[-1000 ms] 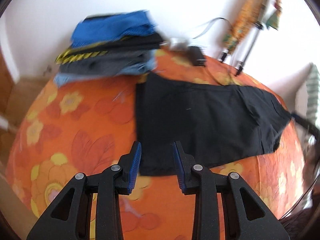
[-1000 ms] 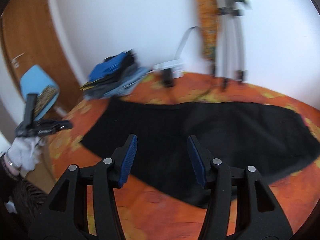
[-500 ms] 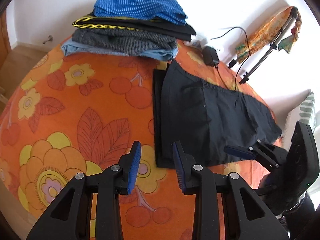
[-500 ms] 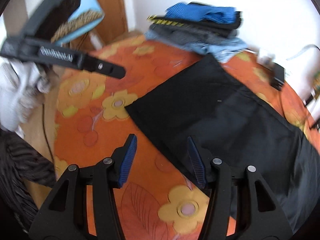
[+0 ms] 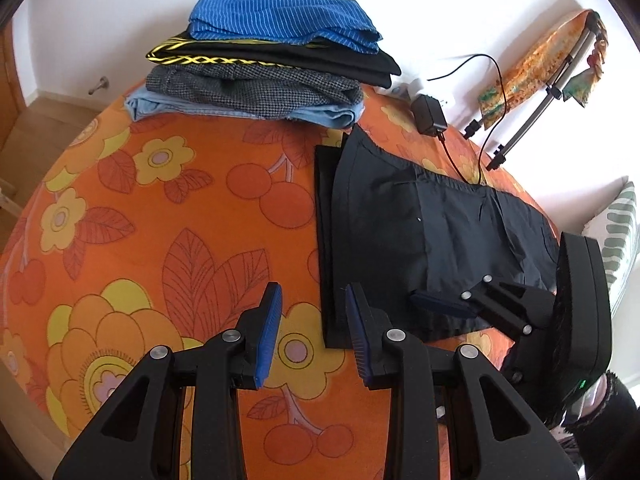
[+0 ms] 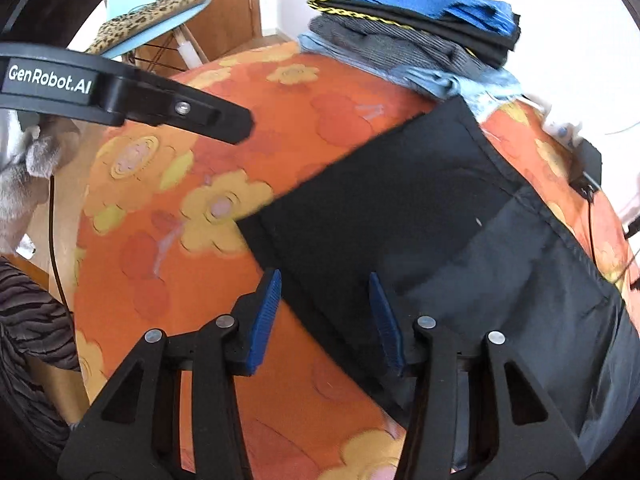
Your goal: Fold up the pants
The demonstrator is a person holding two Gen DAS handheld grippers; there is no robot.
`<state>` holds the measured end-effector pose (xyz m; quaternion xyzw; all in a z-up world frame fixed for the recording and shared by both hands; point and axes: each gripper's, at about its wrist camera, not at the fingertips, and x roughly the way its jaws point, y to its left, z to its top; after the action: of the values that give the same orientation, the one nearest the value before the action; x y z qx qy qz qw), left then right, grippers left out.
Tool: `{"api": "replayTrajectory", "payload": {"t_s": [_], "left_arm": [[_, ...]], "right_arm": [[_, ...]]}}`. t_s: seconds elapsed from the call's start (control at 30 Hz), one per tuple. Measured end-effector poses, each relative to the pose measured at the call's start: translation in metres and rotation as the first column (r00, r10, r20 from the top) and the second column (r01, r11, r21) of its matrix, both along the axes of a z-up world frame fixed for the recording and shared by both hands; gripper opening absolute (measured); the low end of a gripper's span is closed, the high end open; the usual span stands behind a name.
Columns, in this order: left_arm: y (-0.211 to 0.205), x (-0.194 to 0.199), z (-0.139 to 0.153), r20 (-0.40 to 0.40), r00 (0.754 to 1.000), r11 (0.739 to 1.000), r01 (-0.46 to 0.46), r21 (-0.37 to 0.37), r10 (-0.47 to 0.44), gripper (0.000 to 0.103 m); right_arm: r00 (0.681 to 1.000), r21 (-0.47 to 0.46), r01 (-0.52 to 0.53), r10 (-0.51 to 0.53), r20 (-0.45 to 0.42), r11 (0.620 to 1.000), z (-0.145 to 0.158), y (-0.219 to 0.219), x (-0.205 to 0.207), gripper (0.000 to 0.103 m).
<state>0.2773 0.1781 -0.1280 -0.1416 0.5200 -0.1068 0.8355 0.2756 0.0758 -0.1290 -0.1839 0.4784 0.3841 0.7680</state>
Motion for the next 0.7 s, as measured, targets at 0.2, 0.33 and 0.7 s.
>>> {"api": "replayTrajectory", "payload": {"t_s": [0.2,0.33,0.7], "left_arm": [[-0.005,-0.006,0.014,0.062,0.998,0.992,0.009,0.124,-0.017,0.030],[-0.003,-0.007,0.018,0.080,0.997,0.988,0.004,0.157,-0.017,0.030],[-0.002,-0.012,0.028,0.115,0.993,0.986,0.017,0.163,-0.036,0.030]], "right_arm": [[0.999,0.015,-0.032,0.032,-0.006,0.999,-0.005,0.027,-0.001,0.043],[1.000,0.028,-0.019,0.019,-0.002,0.999,-0.006,0.030,0.002,0.040],[0.999,0.059,0.017,-0.015,-0.038,0.998,-0.005,0.026,0.012,0.005]]}}
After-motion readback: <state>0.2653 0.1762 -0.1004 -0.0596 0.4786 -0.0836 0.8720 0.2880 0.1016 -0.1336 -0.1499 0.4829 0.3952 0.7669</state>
